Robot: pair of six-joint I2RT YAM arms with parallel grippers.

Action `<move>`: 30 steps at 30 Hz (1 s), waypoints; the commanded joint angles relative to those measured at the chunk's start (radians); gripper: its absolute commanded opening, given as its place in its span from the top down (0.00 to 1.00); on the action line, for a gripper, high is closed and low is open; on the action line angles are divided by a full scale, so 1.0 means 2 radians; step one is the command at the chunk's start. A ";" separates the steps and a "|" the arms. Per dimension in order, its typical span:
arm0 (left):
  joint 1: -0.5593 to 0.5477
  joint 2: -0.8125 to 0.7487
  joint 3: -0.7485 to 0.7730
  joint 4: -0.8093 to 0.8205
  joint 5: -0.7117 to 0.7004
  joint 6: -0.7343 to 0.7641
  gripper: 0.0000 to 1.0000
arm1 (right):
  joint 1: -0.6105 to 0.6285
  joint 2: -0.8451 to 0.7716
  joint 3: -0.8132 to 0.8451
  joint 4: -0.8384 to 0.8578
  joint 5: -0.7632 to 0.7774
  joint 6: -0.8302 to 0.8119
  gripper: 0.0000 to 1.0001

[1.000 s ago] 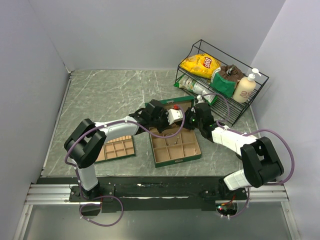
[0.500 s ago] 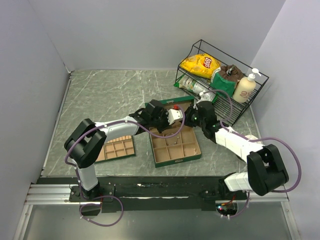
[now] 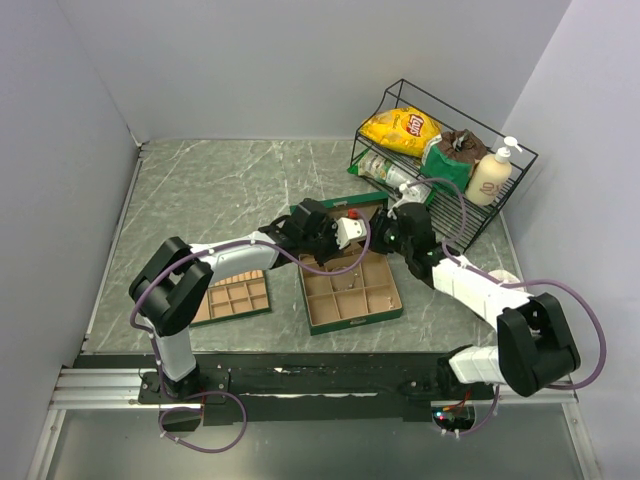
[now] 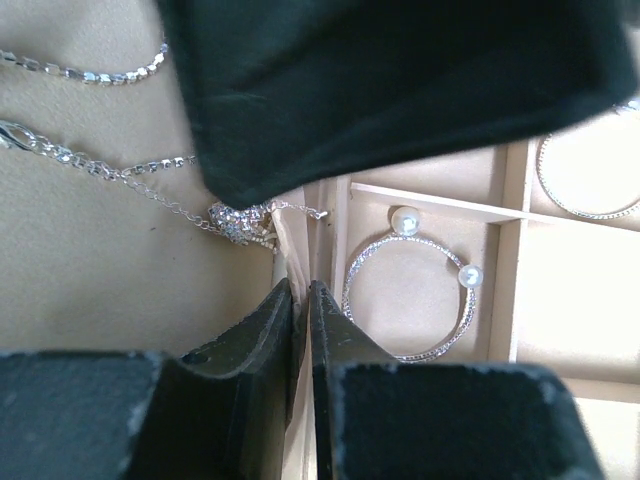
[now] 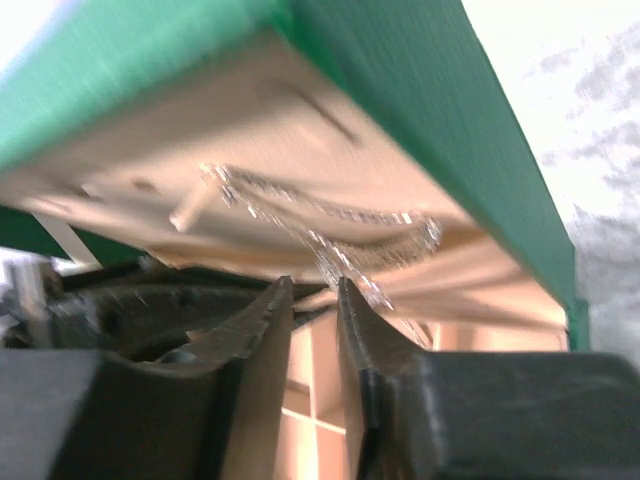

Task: Organize the mixed jewelry

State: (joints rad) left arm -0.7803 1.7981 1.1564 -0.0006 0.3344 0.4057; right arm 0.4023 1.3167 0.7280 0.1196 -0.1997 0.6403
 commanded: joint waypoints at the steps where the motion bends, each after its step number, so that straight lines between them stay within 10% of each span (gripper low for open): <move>1: -0.007 0.010 0.017 -0.010 0.021 -0.002 0.83 | 0.003 -0.029 -0.022 0.005 0.005 -0.023 0.64; 30: -0.007 0.018 0.030 -0.023 0.016 -0.007 0.85 | 0.015 0.053 -0.003 0.039 0.000 -0.038 0.63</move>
State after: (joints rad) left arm -0.7803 1.8130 1.1824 -0.0311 0.3336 0.4049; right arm 0.4152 1.4128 0.6830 0.1440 -0.1921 0.5831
